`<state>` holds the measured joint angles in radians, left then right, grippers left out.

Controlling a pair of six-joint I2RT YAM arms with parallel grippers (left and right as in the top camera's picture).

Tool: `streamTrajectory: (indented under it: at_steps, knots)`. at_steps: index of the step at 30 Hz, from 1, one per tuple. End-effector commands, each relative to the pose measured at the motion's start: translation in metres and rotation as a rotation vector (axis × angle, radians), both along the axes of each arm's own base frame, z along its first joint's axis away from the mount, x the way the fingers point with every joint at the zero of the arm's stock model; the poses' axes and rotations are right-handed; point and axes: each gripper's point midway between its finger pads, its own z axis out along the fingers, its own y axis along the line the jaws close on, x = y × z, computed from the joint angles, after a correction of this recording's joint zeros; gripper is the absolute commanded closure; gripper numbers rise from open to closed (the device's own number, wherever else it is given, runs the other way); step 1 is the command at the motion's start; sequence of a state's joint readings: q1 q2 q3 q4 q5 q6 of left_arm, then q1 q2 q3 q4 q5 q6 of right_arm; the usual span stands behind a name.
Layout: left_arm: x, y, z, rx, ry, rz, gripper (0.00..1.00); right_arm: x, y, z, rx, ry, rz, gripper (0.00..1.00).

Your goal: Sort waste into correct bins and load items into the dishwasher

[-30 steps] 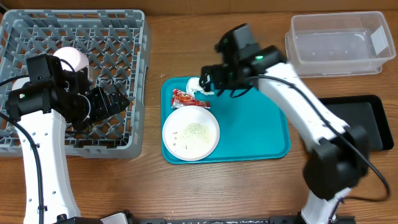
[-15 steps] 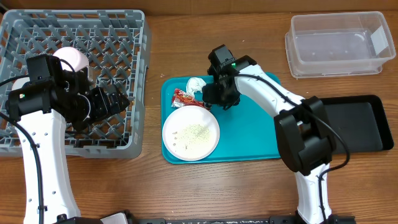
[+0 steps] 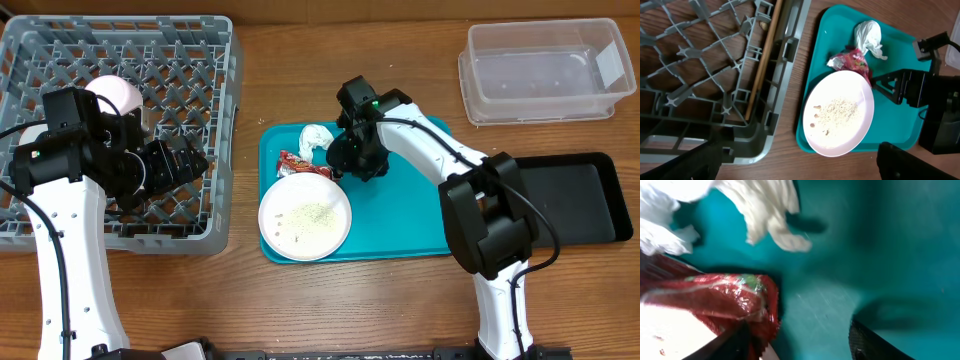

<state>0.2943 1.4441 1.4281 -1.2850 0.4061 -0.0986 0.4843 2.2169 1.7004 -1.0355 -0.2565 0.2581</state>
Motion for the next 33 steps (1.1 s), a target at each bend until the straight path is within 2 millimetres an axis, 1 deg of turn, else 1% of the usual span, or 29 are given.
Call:
streamTrajectory:
  at_steps: [1, 5, 7, 8, 10, 11, 13, 14, 15, 17, 18, 21, 25, 29, 33]
  knots:
    - [0.000, 0.001, 0.000, 0.006, 0.000, 0.007, 0.00, 0.013, 0.004, 0.030, 0.042, -0.048, -0.010, 0.42]
    - [0.000, 0.002, -0.001, 0.013, 0.002, 0.009, 0.00, 0.021, 0.012, 0.066, 0.095, -0.095, -0.007, 0.42]
    - [0.000, 0.004, -0.002, 0.022, 0.006, 0.011, 0.00, 0.025, 0.024, 0.088, 0.162, -0.119, 0.003, 0.42]
    - [0.000, 0.003, -0.001, 0.022, 0.005, 0.011, 0.00, 0.026, 0.034, 0.100, 0.218, -0.130, 0.016, 0.41]
    - [0.000, 0.003, -0.001, 0.022, 0.005, 0.011, 0.00, 0.028, 0.047, 0.111, 0.282, -0.145, 0.039, 0.42]
    - [0.000, 0.003, -0.001, 0.022, 0.005, 0.011, 0.00, 0.029, 0.057, 0.116, 0.322, -0.161, 0.058, 0.42]
    - [0.000, 0.003, -0.001, 0.022, 0.005, 0.011, 0.00, 0.030, 0.068, 0.119, 0.348, -0.199, 0.107, 0.41]
    - [0.000, 0.003, -0.001, 0.022, 0.005, 0.011, 0.00, 0.030, 0.072, 0.119, 0.352, -0.218, 0.134, 0.41]
    - [0.000, 0.004, -0.001, 0.022, 0.005, 0.012, 0.00, 0.031, 0.079, 0.116, 0.332, -0.272, 0.197, 0.33]
    - [0.000, 0.004, -0.001, 0.022, 0.005, 0.012, 0.00, 0.037, 0.074, 0.106, 0.241, -0.311, 0.190, 0.32]
    - [0.000, 0.004, -0.001, 0.022, 0.005, 0.012, 0.00, 0.040, 0.068, 0.098, 0.170, -0.333, 0.183, 0.32]
    - [0.000, 0.004, -0.001, 0.022, 0.005, 0.011, 0.00, 0.042, 0.061, 0.078, 0.066, -0.353, 0.181, 0.32]
    - [0.000, 0.004, -0.001, 0.022, 0.005, 0.011, 0.00, 0.039, 0.061, 0.060, 0.053, -0.332, 0.186, 0.32]
    - [0.000, 0.004, -0.001, 0.022, 0.005, 0.011, 0.00, 0.040, 0.061, 0.048, 0.049, -0.325, 0.186, 0.32]
    - [0.000, 0.004, -0.001, 0.022, 0.005, 0.012, 0.00, 0.045, 0.065, 0.041, 0.056, -0.336, 0.185, 0.31]
